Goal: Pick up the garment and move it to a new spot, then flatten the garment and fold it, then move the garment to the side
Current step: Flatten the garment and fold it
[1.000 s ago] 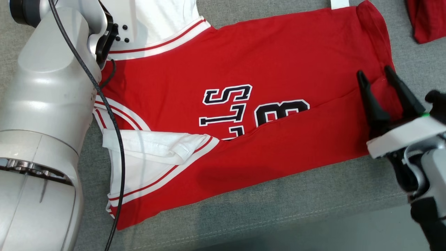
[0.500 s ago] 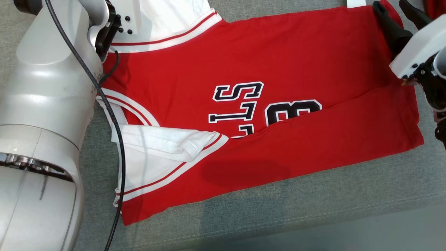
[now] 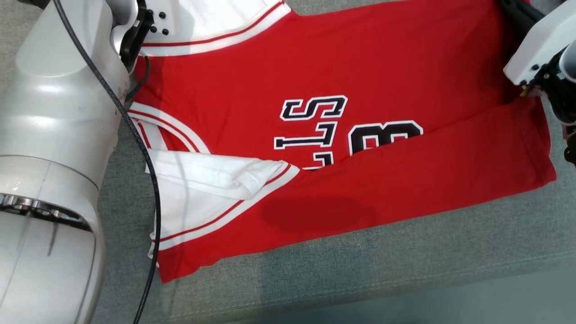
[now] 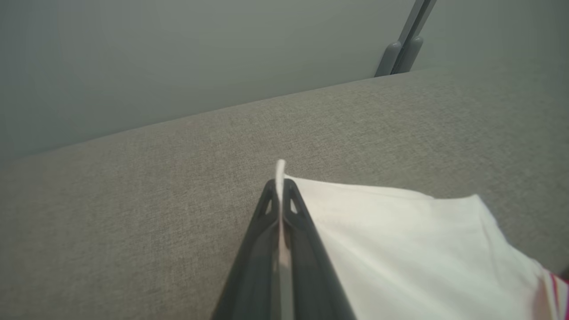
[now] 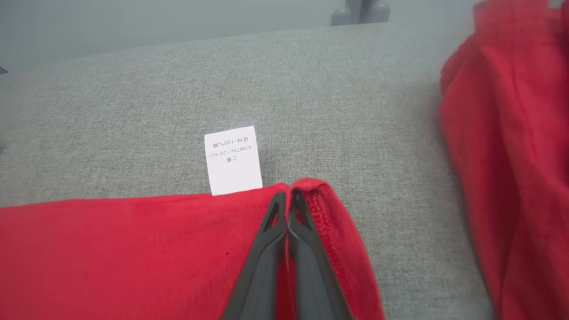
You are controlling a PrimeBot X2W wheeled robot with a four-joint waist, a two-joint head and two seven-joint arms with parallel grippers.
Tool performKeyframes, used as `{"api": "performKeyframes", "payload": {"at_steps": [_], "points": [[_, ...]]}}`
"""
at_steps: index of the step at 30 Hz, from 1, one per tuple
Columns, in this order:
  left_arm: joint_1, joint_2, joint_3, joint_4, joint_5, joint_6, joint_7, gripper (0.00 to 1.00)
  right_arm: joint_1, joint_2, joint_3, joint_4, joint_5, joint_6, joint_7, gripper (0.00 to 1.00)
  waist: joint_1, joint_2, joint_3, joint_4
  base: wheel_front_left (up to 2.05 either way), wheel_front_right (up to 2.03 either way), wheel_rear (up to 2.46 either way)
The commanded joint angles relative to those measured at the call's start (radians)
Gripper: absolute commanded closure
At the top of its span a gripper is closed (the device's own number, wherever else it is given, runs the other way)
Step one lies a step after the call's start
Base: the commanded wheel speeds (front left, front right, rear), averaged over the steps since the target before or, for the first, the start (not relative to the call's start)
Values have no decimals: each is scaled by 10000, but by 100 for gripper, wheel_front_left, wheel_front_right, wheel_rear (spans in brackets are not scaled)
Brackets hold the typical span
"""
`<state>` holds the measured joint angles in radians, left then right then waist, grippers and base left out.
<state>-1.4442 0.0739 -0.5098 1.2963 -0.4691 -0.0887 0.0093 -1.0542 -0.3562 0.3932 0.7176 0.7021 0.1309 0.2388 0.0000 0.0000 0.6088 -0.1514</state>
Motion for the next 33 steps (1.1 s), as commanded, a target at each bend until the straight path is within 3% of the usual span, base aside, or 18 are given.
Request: {"api": "performKeyframes", "payload": {"at_steps": [1,8,20,27,33], "points": [[-497,428,50,-253,-53,-27,-246,100,-107,-170,-77,-98,-53,-2,-270,100,0,0,10,16,0,0,0],[-700,740,-45,-668,52,-61,-1792,100,-518,-428,-218,261,662,-2,-1035,100,0,0,87,156,0,0,0],[459,773,251,-1921,-640,-379,-2667,100,655,-2115,1826,-896,1323,-2,-3136,100,0,0,-104,529,0,0,0],[2562,1231,838,-4614,-803,-352,-2707,100,1715,-2968,2307,-1515,2333,-2,-4520,100,0,0,-441,750,0,0,0],[4860,1497,1247,-7249,-719,73,-2709,100,2522,-3583,2343,-1946,3008,-2,-4879,100,0,0,-732,956,0,0,0]]}}
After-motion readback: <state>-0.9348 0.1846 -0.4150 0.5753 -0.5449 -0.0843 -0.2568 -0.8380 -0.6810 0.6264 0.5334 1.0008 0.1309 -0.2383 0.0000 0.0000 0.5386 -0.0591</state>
